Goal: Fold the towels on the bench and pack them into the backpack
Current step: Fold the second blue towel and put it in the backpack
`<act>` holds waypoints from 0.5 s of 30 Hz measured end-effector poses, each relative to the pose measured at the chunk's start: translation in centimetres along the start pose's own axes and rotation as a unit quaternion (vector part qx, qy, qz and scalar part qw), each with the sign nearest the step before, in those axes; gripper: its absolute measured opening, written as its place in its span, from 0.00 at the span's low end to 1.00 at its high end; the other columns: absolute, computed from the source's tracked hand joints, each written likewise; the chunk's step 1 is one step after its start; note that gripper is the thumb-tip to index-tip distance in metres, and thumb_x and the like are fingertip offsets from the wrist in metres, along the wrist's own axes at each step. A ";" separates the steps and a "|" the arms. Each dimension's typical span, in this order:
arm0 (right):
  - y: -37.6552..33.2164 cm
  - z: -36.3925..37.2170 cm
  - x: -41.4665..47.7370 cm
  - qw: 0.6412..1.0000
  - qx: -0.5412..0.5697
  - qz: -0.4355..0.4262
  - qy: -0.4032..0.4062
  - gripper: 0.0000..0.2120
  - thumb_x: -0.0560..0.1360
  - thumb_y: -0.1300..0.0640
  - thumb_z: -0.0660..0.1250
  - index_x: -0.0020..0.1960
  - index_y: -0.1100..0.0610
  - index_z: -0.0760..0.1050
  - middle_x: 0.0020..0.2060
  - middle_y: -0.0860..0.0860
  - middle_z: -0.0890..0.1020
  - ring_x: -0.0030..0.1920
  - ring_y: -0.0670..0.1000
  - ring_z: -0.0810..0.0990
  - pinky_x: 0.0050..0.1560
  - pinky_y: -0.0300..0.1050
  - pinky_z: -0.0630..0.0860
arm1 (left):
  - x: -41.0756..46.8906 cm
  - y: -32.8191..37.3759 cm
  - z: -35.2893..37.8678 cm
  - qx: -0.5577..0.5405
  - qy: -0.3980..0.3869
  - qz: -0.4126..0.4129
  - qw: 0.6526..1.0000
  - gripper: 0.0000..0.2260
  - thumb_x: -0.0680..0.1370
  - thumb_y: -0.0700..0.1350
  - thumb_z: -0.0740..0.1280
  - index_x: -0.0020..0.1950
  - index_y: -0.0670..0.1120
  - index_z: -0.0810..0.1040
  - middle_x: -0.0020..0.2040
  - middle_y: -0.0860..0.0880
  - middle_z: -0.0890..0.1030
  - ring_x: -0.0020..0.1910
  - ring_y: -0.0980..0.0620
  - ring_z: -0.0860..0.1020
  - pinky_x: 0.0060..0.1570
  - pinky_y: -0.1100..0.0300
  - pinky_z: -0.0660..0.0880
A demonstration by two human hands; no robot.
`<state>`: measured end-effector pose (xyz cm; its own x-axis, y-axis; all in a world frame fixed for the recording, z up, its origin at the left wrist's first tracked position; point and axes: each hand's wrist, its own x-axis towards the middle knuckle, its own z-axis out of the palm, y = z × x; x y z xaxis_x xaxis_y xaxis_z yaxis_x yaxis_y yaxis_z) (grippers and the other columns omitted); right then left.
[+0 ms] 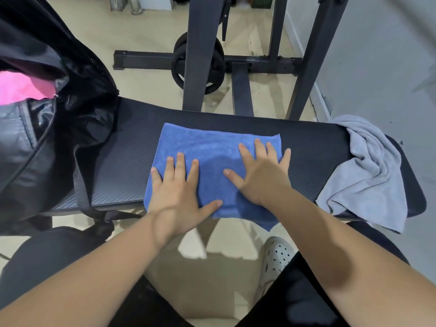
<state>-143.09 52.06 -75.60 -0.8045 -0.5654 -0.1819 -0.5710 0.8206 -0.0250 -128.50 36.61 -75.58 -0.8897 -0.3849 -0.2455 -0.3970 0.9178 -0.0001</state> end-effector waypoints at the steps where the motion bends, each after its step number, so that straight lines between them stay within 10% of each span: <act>1: 0.1 -0.3 -0.2 0.999 -0.004 -0.003 0.033 0.37 0.75 0.26 0.46 0.78 0.45 0.63 0.75 0.55 0.65 0.76 0.59 0.60 0.74 0.72 0.44 | -0.4 -0.1 -0.5 0.018 0.016 0.004 1.000 0.47 0.68 0.80 0.47 0.77 0.50 0.60 0.77 0.40 0.61 0.74 0.38 0.61 0.69 0.39 0.58; 4: 0.8 -0.6 0.6 0.990 0.008 -0.024 0.140 0.29 0.79 0.34 0.54 0.67 0.52 0.76 0.63 0.54 0.76 0.66 0.58 0.71 0.74 0.67 0.55 | 0.2 -0.9 -2.0 0.006 0.137 0.020 0.990 0.33 0.72 0.75 0.49 0.54 0.49 0.74 0.51 0.47 0.76 0.49 0.42 0.72 0.46 0.49 0.63; 10: 2.1 -1.9 4.1 0.998 0.000 -0.027 0.049 0.18 0.82 0.56 0.57 0.70 0.52 0.71 0.66 0.51 0.72 0.64 0.57 0.68 0.65 0.52 0.62 | 5.7 -3.4 -2.8 -0.021 0.071 0.014 0.997 0.28 0.82 0.61 0.53 0.78 0.49 0.62 0.79 0.46 0.62 0.76 0.42 0.60 0.72 0.39 0.59; 15: 2.4 -3.2 5.6 0.999 -0.036 -0.025 0.028 0.14 0.77 0.58 0.59 0.60 0.50 0.75 0.54 0.50 0.75 0.54 0.55 0.68 0.53 0.50 0.61 | 8.4 -4.5 -4.0 0.005 0.076 0.012 0.997 0.17 0.81 0.46 0.57 0.69 0.47 0.72 0.64 0.45 0.73 0.63 0.40 0.68 0.61 0.44 0.68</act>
<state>-149.48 50.59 -73.51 -0.7814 -0.6110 -0.1268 -0.6194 0.7841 0.0389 -135.04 28.84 -73.74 -0.9232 -0.3720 -0.0960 -0.3732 0.9277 -0.0059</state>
